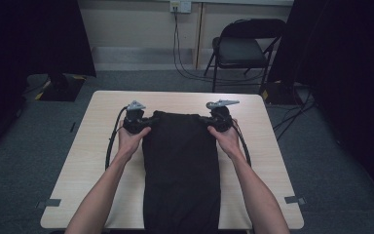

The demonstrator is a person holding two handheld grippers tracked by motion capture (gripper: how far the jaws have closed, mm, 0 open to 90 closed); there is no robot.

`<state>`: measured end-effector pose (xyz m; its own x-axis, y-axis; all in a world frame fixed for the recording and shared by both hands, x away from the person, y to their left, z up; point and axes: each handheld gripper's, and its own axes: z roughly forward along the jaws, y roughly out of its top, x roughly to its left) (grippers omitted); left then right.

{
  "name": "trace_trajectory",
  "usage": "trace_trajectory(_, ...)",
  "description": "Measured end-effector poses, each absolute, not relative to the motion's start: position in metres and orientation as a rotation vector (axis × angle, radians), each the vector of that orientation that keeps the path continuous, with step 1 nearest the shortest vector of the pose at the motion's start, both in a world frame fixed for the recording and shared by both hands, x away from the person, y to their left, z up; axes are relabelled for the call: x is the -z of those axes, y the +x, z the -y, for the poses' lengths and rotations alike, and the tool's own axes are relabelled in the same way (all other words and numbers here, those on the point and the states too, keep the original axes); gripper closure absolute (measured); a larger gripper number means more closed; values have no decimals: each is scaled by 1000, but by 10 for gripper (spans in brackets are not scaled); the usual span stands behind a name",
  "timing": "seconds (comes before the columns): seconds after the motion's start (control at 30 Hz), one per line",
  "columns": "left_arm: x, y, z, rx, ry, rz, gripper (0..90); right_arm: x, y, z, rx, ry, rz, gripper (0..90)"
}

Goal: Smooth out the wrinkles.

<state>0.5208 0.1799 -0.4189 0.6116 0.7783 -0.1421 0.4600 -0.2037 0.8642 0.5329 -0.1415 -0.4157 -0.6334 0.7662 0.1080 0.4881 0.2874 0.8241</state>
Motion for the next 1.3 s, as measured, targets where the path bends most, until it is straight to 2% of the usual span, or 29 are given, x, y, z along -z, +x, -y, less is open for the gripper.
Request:
trace_trajectory(0.13, 391, 525, -183, -452, 1836, -962, 848, 395, 540, 144, -1293, 1146, -2202, 865)
trace_trajectory(0.37, 364, 529, -185, -541, 1786, -948, 848, 350, 551, 140, -1303, 1096, -2133, 865)
trace_trajectory(0.5, 355, 526, -192, -541, 1751, -939, 846, 331, 555, 135, -1332, 1070, -2102, 865)
trace_trajectory(0.77, 375, 487, -197, -520, 1763, -866, 843, 355, 525, 143, -1423, 1009, -2130, 864)
trace_trajectory(1.3, 398, 380, -199, -377, 1773, -748, 837, 376, 413, 165, -1563, 887, -2214, 857)
